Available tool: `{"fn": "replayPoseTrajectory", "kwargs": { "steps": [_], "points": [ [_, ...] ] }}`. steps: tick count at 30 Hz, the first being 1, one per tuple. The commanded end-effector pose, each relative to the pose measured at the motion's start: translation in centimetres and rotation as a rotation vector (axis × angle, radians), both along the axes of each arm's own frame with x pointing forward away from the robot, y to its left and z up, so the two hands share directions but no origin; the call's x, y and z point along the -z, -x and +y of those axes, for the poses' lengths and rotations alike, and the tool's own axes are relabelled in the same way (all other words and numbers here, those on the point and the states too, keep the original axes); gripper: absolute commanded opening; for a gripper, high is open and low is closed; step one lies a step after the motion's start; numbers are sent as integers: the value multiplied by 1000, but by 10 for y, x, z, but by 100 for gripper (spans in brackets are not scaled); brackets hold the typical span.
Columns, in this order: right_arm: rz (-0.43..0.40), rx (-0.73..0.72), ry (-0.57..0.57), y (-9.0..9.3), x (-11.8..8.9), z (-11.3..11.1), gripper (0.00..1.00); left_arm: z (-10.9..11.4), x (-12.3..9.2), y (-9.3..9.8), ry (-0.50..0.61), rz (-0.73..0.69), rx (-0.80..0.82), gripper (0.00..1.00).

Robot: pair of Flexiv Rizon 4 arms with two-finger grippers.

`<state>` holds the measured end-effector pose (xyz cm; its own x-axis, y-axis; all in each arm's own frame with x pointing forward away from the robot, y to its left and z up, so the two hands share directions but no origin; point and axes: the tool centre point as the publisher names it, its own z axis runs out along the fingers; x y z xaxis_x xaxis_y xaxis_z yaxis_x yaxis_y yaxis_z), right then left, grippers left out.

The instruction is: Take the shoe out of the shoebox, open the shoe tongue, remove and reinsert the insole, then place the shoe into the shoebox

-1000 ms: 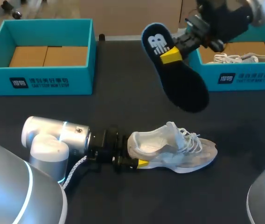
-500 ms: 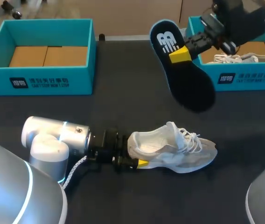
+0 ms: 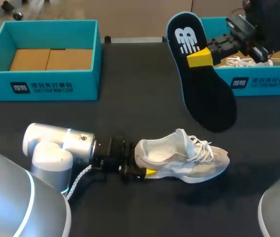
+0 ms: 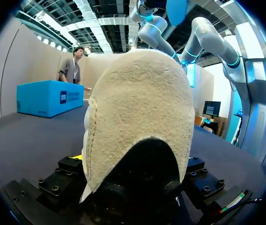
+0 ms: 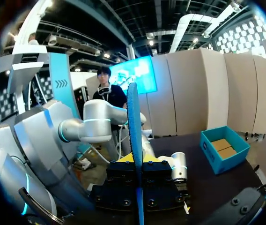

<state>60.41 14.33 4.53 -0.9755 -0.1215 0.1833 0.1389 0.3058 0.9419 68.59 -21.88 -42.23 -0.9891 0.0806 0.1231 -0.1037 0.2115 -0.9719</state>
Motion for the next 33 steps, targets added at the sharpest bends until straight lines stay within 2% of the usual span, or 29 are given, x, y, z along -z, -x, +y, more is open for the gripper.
{"fn": "replayPoseTrajectory", "kwargs": {
  "steps": [1, 8, 11, 22, 33],
  "points": [
    [-16, 57, -1, 7, 4, -3, 0, -1, 0, 1, 0, 0, -2, 0],
    [-16, 57, -1, 7, 4, -3, 0, -1, 0, 1, 0, 0, -2, 0],
    [-2, 74, -48, 12, 6, -8, 0, -1, 0, 1, 0, 0, -2, 0],
    [80, 83, -81, 29, -5, -13, 0, -1, 0, 1, 0, 0, -2, 0],
    [80, 83, -81, 29, -5, -13, 0, -1, 0, 1, 0, 0, -2, 0]
  ]
}}
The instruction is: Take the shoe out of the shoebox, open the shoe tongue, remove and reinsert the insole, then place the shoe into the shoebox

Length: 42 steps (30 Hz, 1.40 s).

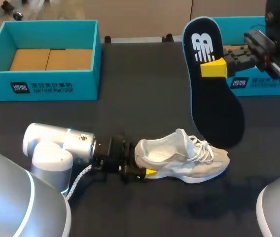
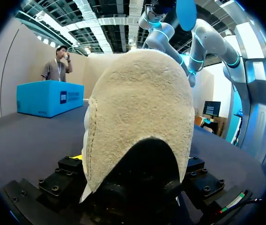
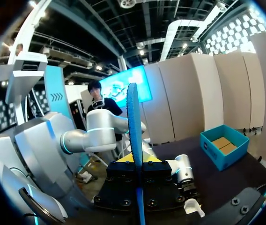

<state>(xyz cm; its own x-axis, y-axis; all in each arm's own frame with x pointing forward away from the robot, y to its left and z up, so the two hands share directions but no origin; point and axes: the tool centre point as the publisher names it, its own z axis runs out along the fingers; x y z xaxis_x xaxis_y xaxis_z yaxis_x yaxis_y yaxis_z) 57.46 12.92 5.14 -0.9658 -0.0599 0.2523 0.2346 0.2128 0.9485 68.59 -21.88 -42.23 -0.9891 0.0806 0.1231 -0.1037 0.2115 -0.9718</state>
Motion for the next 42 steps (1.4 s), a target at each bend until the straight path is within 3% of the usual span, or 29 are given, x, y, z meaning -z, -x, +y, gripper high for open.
{"fn": "replayPoseTrajectory", "kwargs": {
  "steps": [1, 6, 8, 9, 15, 24, 42],
  "points": [
    [1, 1, 1, 0, 1, 1, 0, -1, 0, 1, 0, 0, -2, 0],
    [1, 1, 1, 0, 1, 1, 0, 0, 3, -2, -2, -9, -9, 0],
    [1, 1, 1, 0, 1, 1, 0, 4, 7, -5, 0, 2, -2, 49],
    [1, 1, 1, 0, 1, 1, 0, 7, 9, -6, -7, 0, -1, 100],
    [1, 1, 1, 0, 1, 1, 0, 24, 11, -7, -27, 0, 51, 100],
    [1, 1, 1, 0, 1, 1, 0, 37, -3, -9, -48, -3, 107, 100],
    [1, 1, 1, 0, 1, 1, 0, 34, -12, -3, -137, -90, 132, 100]
  ]
}}
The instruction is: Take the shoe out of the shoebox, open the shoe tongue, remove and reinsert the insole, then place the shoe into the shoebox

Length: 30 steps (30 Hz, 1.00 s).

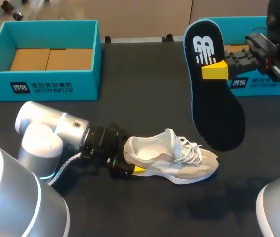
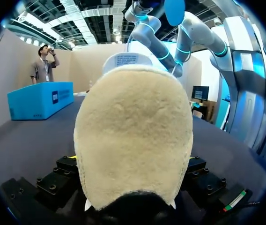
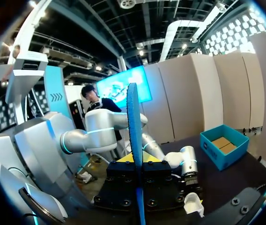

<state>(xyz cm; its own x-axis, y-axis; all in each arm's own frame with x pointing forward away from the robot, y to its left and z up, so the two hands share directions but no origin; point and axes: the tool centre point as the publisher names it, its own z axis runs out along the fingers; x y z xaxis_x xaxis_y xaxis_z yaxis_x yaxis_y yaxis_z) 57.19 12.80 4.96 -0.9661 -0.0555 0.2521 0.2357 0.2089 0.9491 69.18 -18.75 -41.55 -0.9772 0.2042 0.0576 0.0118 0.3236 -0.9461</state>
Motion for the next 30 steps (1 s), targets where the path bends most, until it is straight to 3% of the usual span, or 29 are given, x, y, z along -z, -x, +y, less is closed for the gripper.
{"fn": "replayPoseTrajectory", "kwargs": {
  "steps": [1, 16, 20, 22, 30],
  "points": [
    [1, -4, 4, -3, -1, 3, 0, 5, -6, 2, -37, -14, 1, 100],
    [1, -4, 4, -3, -1, 3, 0, 36, -28, -15, -191, -37, 110, 100],
    [1, -4, 4, -3, -1, 3, 0, 42, -32, -14, -351, -121, 143, 100],
    [1, -4, 4, -3, -1, 3, 0, 48, -34, -14, -435, -371, 144, 100],
    [1, -4, 4, -3, -1, 3, 0, 48, -34, -14, -435, -371, 144, 100]
  ]
}}
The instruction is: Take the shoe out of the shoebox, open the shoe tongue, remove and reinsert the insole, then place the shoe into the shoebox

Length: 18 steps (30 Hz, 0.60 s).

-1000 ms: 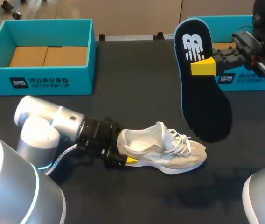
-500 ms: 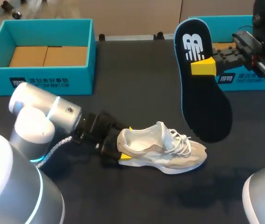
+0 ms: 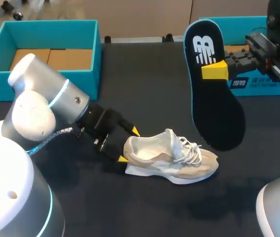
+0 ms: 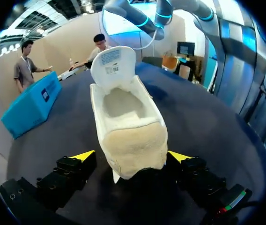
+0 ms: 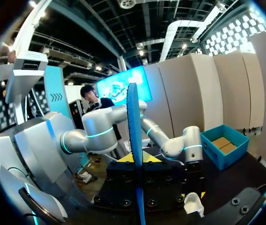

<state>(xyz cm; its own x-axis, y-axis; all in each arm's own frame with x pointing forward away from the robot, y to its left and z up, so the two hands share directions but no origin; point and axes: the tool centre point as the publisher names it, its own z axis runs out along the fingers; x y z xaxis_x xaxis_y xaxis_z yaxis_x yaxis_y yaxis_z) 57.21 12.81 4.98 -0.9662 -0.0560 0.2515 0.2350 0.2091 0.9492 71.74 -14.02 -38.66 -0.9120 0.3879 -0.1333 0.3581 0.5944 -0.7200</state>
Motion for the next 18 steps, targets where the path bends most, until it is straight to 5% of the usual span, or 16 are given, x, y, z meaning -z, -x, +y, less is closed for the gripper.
{"fn": "replayPoseTrajectory", "kwargs": {
  "steps": [1, 10, 14, 18],
  "points": [
    [2, -4, 4, -3, -1, 2, 0, 1, -5, 11, -67, -74, -30, 100],
    [2, -4, 4, -3, -1, 2, 0, 11, -17, 2, -188, 5, -68, 100],
    [2, -4, 4, -3, -1, 2, 0, 12, -22, 7, -406, -91, -44, 100],
    [2, -4, 4, -3, -1, 2, 0, 13, -26, 11, -413, -134, -29, 100]
  ]
}}
